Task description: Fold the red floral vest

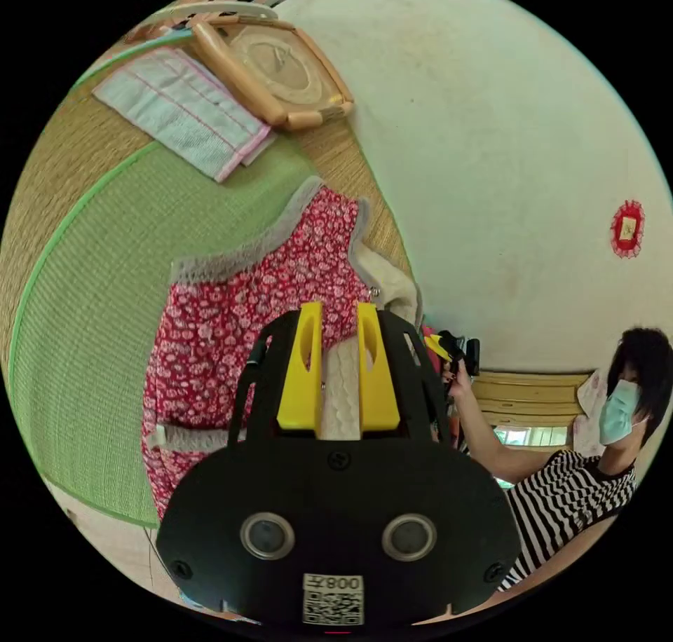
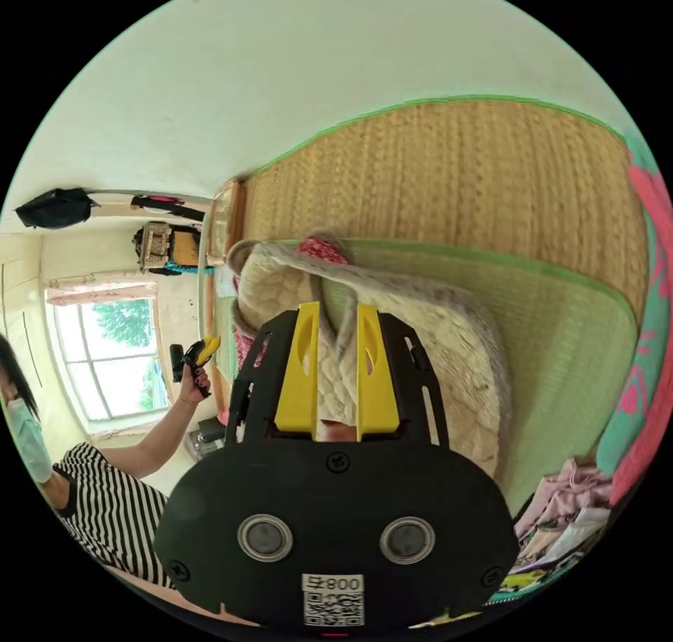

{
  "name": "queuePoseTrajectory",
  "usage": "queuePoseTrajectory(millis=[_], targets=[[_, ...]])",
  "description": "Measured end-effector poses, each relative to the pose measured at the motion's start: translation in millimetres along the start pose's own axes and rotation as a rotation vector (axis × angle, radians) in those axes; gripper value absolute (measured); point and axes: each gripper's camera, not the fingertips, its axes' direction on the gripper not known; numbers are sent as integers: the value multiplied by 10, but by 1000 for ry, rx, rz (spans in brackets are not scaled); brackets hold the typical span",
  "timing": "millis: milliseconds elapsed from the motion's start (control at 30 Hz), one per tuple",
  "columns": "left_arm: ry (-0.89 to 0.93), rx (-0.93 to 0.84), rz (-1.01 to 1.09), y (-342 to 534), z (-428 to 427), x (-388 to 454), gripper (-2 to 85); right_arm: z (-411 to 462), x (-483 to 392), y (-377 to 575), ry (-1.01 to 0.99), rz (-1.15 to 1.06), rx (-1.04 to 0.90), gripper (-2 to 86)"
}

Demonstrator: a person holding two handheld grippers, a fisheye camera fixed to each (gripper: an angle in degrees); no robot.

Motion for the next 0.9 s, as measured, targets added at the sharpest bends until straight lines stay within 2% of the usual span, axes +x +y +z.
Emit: queuePoseTrajectory(millis=[133,300,367,467,667,767,900], targets=[[-56,-297,-18,412,610,203,93,-264,849,976,128,243,-6,97],[-338,-638,118,747,1514,694,70,-358,1401,1962,145,440,-29,106],[-488,-697,186,801,1731,827,43,-370,1522,2286,176,469,-49,111],[-475,-726,189,807,1881,994,16,-310,1624,2531,208,465,-118,115],[-529,-686,177,923,2002,1393,9,-413,1634,2807,277,388,-108,108],[-531,-657,263,1026,2104,1742,14,-481,1577,2939,304,343,-103,111],[-447,-619,386,1145,2345,2318,36,-665,1469,3176,341,322,-33,123]])
